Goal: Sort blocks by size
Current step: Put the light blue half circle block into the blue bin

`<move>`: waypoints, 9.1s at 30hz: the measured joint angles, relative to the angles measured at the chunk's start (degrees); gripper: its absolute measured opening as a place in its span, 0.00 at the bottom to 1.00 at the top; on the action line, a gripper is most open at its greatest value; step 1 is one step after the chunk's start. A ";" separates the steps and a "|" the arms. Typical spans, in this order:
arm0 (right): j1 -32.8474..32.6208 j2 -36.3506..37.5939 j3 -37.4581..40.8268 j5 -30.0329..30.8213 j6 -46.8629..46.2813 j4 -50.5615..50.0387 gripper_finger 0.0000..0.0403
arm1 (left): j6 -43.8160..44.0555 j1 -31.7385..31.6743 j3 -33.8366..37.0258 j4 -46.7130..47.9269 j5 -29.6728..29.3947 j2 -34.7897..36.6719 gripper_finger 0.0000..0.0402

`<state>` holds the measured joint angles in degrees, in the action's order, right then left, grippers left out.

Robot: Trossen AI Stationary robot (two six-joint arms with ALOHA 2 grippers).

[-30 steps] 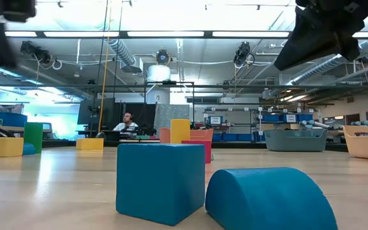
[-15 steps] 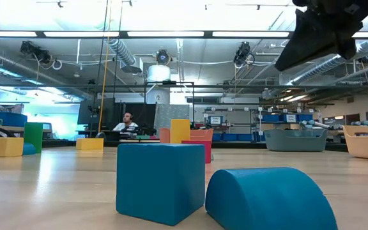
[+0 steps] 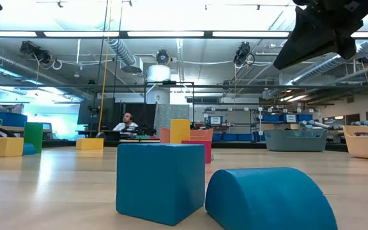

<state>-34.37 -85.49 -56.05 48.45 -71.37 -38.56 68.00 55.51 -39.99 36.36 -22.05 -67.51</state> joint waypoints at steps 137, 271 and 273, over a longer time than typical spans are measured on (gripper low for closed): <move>2.76 -0.66 13.86 7.47 34.11 45.98 0.49 | -40.81 -45.36 0.02 -64.05 13.09 -15.30 0.22; 8.26 -17.64 -9.44 11.52 73.98 16.44 0.40 | -58.79 -48.02 -0.07 -49.88 19.91 -15.26 0.39; 9.17 -16.37 -9.44 12.73 63.90 8.28 0.40 | -58.62 -48.04 -0.07 -49.89 18.46 -15.26 0.39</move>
<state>-25.20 -101.86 -65.49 61.18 -7.47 -30.28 9.39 7.46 -40.05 -13.53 -3.59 -82.76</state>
